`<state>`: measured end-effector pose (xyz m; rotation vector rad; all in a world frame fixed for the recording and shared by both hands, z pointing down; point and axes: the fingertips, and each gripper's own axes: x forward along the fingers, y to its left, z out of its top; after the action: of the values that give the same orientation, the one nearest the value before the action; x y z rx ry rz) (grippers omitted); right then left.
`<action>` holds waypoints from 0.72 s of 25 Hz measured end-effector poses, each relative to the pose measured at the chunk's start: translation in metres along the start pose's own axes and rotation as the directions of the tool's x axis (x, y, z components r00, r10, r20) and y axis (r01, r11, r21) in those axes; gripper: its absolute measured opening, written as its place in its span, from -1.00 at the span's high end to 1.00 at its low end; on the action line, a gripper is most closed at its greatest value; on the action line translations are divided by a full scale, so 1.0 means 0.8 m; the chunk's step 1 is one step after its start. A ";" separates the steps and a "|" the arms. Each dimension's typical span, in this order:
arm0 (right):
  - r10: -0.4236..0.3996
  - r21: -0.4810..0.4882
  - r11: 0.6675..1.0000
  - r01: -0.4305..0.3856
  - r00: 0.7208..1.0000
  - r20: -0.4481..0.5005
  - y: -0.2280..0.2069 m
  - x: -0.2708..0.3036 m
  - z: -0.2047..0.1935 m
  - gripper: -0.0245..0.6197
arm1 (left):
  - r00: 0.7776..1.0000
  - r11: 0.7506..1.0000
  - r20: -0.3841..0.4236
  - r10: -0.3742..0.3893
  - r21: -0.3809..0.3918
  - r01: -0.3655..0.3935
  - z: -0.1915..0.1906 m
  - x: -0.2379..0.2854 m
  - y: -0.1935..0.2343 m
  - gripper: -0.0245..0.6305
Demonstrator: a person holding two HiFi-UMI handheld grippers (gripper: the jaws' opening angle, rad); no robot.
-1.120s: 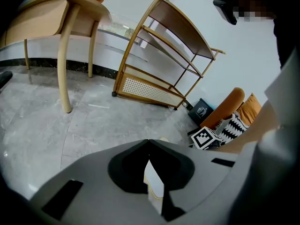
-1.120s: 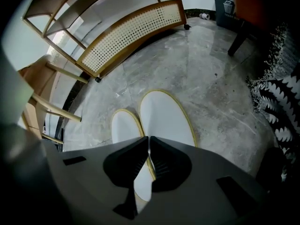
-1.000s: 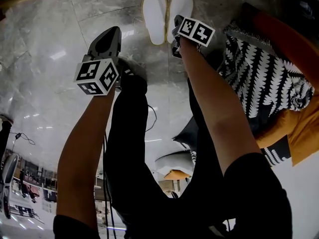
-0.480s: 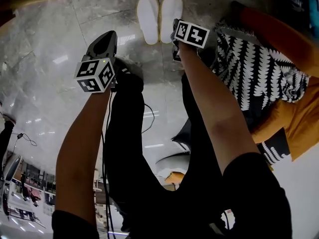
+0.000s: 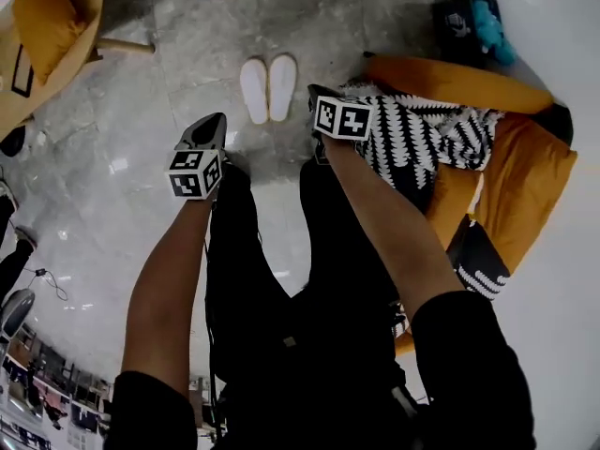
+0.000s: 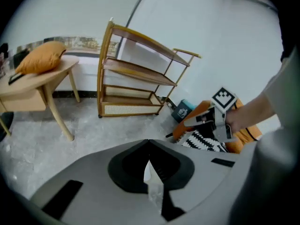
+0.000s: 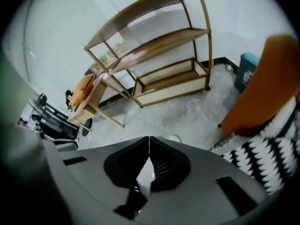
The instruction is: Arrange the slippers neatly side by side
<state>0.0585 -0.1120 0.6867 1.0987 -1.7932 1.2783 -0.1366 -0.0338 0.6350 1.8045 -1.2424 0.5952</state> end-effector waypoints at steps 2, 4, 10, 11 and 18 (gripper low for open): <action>0.024 -0.086 0.996 -0.019 0.998 0.057 0.029 -0.061 0.052 0.82 | 1.000 0.998 0.013 -0.017 0.061 0.016 0.040 -0.029 -0.027 0.88; 0.063 -0.152 0.987 -0.044 0.991 0.122 0.062 -0.125 0.095 0.82 | 0.998 0.997 0.063 -0.028 0.067 0.024 0.082 -0.067 -0.051 0.88; 0.186 -0.295 0.952 -0.088 0.927 0.325 0.141 -0.315 0.203 0.82 | 0.958 0.996 0.279 -0.072 0.077 0.053 0.218 -0.176 -0.099 0.88; 0.203 -0.311 0.946 -0.090 0.913 0.354 0.150 -0.342 0.217 0.82 | 0.947 0.994 0.309 -0.084 0.099 0.056 0.239 -0.194 -0.107 0.88; 0.352 -0.372 0.917 -0.141 0.727 0.590 0.191 -0.533 0.286 0.82 | 0.824 0.967 0.531 -0.196 0.246 0.072 0.366 -0.335 -0.182 0.88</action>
<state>0.0896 -0.1978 0.1875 1.2387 -2.6385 0.7349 -0.1313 -0.1207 0.2212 2.3329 -1.4440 0.1178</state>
